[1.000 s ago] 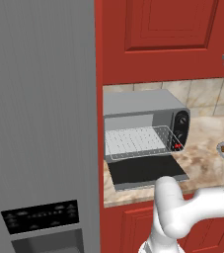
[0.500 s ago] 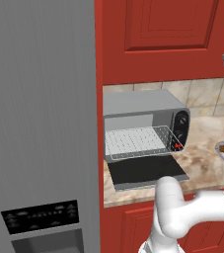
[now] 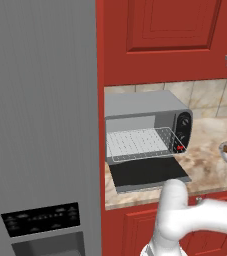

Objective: Pull the toaster oven rack outwards. Pick up the baguette from the plate and place it on the toaster oven rack. Close the toaster oven door fully and set the temperature to the lowest setting.

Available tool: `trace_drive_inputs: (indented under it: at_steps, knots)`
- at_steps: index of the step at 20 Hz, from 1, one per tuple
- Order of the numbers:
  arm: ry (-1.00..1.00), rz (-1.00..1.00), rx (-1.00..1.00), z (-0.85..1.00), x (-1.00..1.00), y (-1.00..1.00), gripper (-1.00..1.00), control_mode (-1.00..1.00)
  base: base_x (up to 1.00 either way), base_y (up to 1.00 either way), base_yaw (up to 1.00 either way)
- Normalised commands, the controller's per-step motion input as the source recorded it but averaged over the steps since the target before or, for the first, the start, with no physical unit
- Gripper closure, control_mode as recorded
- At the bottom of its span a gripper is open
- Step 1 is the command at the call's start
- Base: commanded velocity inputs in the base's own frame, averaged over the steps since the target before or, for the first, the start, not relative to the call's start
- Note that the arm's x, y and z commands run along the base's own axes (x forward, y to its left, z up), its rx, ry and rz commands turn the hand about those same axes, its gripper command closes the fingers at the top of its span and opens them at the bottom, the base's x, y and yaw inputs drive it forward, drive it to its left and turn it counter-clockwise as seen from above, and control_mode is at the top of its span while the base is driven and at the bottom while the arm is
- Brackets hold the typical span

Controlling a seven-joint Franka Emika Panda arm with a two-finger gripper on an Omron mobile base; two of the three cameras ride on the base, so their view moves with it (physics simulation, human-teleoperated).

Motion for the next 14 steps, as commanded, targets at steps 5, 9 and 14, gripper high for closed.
trace_drive_inputs:
  at_steps: [5, 9, 14]
  knots:
    - [-0.13, -0.17, 0.0, 0.6, -0.12, 0.0, 1.0, -1.0, 0.0, 0.0, 0.0]
    - [-0.02, -0.03, -0.01, 0.76, 0.0, 0.0, 1.0, -1.0, 0.0, 0.0, 0.0]
    - [0.0, 0.0, -0.06, 0.79, 0.0, 0.03, 1.0, -1.0, 0.0, 0.0, 0.0]
